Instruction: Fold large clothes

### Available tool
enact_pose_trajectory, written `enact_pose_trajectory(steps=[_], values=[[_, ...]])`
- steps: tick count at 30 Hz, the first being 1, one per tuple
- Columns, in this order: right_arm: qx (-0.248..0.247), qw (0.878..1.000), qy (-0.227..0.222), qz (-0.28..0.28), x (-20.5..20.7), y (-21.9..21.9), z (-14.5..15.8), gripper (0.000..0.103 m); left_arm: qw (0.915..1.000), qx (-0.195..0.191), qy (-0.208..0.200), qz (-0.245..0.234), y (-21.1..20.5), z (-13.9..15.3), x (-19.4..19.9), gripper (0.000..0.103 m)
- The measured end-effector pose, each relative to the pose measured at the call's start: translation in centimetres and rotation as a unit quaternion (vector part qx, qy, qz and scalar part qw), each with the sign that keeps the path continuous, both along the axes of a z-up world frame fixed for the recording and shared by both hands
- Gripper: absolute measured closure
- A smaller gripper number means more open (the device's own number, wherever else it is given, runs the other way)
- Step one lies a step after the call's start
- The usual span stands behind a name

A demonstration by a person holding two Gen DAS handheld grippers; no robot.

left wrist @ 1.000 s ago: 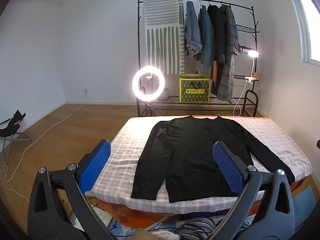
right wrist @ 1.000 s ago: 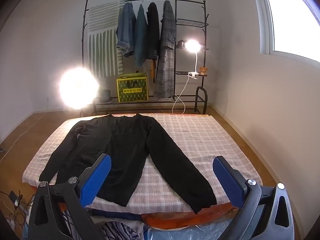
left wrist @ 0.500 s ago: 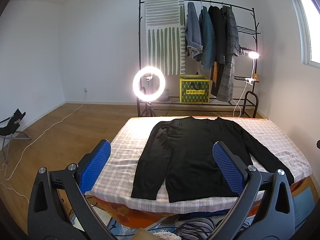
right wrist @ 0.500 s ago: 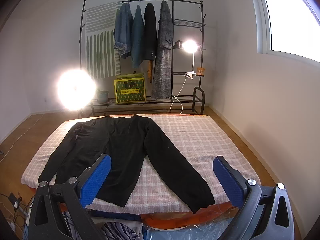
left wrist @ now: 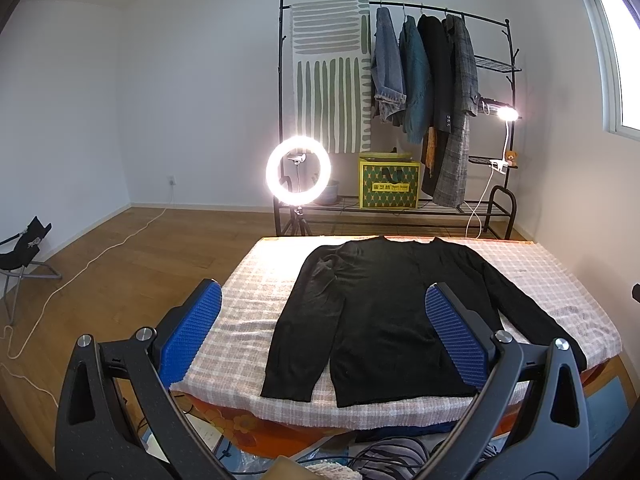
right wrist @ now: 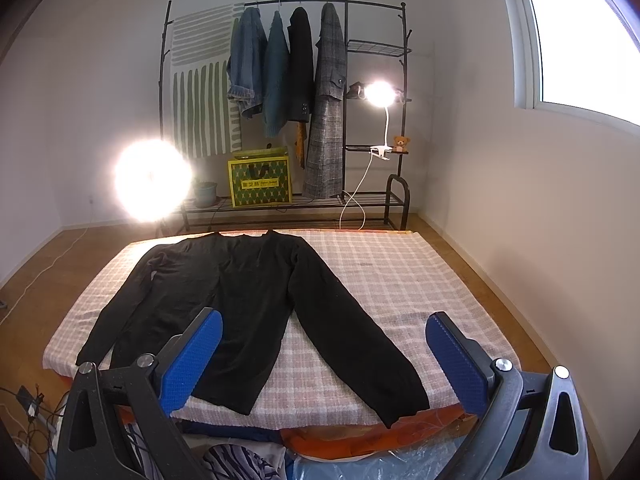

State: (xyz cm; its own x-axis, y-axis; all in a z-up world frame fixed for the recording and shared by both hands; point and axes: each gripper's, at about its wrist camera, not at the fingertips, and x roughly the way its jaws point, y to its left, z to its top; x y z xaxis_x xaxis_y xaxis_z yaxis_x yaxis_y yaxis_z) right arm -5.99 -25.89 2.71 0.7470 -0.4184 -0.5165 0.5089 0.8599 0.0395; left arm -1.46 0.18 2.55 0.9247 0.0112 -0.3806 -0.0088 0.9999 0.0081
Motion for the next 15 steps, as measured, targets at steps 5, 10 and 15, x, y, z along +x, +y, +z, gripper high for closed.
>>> enact_pose_trajectory(steps=[5, 10, 15], values=[[-0.001, 1.0, 0.0, 0.0, -0.05, -0.03, 0.02, 0.0, 1.0, 0.0, 0.0, 0.0, 0.07, 0.18, -0.02, 0.0], [0.001, 1.0, -0.002, 0.0, -0.14, -0.15, 0.04, 0.0, 1.0, -0.003, -0.003, -0.001, -0.04, 0.5, -0.15, 0.0], [0.0, 1.0, -0.004, 0.001, -0.3, -0.26, 0.13, 0.0, 1.0, -0.002, -0.003, -0.001, -0.08, 0.69, -0.16, 0.0]])
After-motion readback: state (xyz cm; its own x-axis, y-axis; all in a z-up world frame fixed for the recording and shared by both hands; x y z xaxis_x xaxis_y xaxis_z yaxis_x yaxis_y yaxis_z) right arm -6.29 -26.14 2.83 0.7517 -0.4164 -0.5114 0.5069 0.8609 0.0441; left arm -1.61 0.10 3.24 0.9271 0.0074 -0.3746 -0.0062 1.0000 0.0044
